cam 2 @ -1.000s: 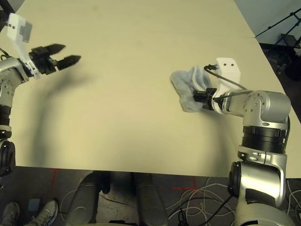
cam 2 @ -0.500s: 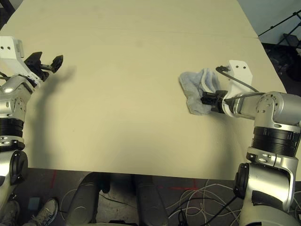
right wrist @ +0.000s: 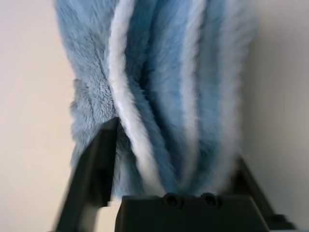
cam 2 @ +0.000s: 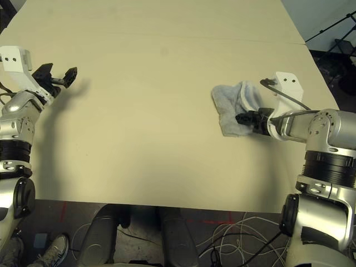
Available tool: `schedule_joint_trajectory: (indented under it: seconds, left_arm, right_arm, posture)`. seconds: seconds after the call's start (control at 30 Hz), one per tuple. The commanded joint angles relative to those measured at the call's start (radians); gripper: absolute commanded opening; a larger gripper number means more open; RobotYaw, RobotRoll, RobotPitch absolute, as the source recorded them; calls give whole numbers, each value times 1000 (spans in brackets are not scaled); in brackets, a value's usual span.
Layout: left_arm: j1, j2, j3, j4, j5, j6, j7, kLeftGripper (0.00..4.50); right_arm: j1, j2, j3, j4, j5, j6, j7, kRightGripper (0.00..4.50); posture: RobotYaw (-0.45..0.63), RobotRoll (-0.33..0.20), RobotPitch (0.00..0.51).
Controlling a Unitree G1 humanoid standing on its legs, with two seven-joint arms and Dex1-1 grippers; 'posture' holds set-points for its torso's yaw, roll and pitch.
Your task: Wipe the water off the table with a rag.
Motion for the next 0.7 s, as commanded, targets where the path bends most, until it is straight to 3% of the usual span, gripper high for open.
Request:
schedule_joint_trajectory:
  seconds: [0.03, 0.2, 0.33, 0.47, 0.7]
  left_arm:
    - [6, -1, 3, 0, 2, 3, 1, 4500]
    - [5, -30, 7, 19, 10, -44, 39, 4500]
    - [-12, -59, 25, 66, 15, -100, 100, 4500]
    - [-14, -83, 18, 97, 34, -174, 136, 4500]
    - [-23, -114, 30, 183, 33, -247, 159, 4500]
  right_arm:
    - [-73, -10, -54, 155, -59, -219, 4, 4486]
    - [-50, 122, -34, 347, -195, -907, 55, 4486]
    - [-71, 213, -22, 633, -292, -1348, 48, 4486]
    - [-108, 227, -35, 861, -339, -1555, -21, 4486]
    - [-146, 209, -88, 987, -327, -1628, -101, 4486]
  posture:
    - [-19, 0, 316]
    - [-37, 0, 318]
    - [-52, 0, 324]
    - [-50, 0, 319]
    - [-71, 0, 294]
